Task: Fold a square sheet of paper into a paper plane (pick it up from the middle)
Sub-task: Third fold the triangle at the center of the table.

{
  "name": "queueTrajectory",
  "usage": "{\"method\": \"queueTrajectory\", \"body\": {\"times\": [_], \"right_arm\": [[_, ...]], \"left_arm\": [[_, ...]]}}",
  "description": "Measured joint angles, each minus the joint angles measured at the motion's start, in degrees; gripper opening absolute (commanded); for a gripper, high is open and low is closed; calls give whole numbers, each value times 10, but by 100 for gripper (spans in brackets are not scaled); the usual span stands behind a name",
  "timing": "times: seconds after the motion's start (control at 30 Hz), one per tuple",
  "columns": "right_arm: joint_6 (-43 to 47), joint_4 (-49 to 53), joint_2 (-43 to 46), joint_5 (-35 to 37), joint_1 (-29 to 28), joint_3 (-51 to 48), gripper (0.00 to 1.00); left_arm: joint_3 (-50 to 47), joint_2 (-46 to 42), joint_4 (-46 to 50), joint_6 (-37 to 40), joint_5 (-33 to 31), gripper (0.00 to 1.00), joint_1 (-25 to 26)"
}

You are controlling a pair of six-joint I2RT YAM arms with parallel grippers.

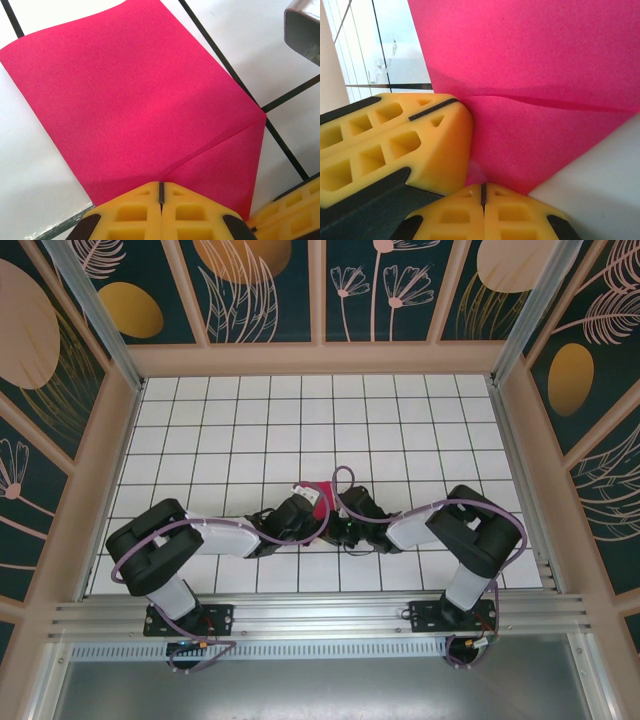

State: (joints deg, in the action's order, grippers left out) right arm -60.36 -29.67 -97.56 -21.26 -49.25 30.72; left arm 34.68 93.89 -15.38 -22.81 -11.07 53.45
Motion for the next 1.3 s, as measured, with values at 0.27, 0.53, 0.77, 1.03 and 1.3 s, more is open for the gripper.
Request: {"method": "queueTrajectory", "body": {"times": [0.27,0.53,0.77,1.03,1.3], "right_arm": [[3,6,2,1,-1,2,8],[16,15,5,5,-4,5,10],[33,60,21,19,-5,23,12],[46,79,22,22,-5,41,11],[58,94,21,22,-3,42,11]], "left_arm": [[0,-39,49,-21,-3,31,-3],[0,-123,67,-87,2,31,-2],[-20,-166,66,-176,29,14,-2],[-64,-181,14,-268,94,5,-2],[-68,-171,16,-290,76,9,-2]]}}
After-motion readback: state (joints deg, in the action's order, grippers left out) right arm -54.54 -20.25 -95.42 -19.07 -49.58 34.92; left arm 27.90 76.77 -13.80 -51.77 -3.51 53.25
